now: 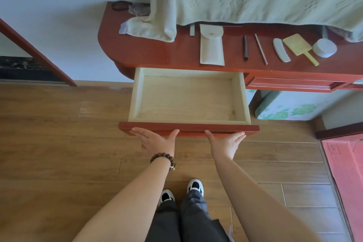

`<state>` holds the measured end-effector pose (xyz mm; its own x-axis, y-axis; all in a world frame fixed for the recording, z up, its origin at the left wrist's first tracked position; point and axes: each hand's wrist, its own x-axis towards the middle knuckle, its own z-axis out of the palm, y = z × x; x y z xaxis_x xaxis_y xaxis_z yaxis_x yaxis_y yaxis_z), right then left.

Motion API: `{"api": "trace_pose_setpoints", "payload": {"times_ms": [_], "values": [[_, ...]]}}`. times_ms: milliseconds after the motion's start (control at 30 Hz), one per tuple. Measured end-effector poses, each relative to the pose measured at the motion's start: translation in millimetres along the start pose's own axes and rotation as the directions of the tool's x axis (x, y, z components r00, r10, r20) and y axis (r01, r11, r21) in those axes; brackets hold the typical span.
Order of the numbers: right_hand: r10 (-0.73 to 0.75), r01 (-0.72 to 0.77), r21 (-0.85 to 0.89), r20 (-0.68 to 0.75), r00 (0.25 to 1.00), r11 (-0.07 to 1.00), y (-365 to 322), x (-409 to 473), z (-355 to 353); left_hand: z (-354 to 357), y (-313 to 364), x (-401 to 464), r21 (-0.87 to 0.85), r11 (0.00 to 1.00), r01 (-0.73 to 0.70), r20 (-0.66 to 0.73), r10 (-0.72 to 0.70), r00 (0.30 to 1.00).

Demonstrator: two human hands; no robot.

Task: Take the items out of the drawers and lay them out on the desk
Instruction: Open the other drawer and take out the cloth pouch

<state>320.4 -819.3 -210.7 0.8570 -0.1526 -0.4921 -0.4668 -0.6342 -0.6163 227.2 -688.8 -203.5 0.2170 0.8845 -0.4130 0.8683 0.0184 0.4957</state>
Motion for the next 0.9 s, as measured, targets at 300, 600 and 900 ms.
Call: {"api": "trace_pose_setpoints", "payload": {"times_ms": [300,600,900], "values": [[0.013,-0.013,-0.005,-0.016,1.0,1.0,-24,22,8,6,22,27,-0.058,0.998,-0.002,0.043,0.005,0.999],[-0.029,0.028,0.034,0.02,0.999,0.999,-73,70,24,15,70,69,-0.069,0.997,0.021,0.013,-0.02,1.0],[-0.046,0.045,0.019,0.051,0.998,0.999,-108,105,39,25,106,108,-0.091,0.991,0.093,0.06,-0.087,0.994]]}}
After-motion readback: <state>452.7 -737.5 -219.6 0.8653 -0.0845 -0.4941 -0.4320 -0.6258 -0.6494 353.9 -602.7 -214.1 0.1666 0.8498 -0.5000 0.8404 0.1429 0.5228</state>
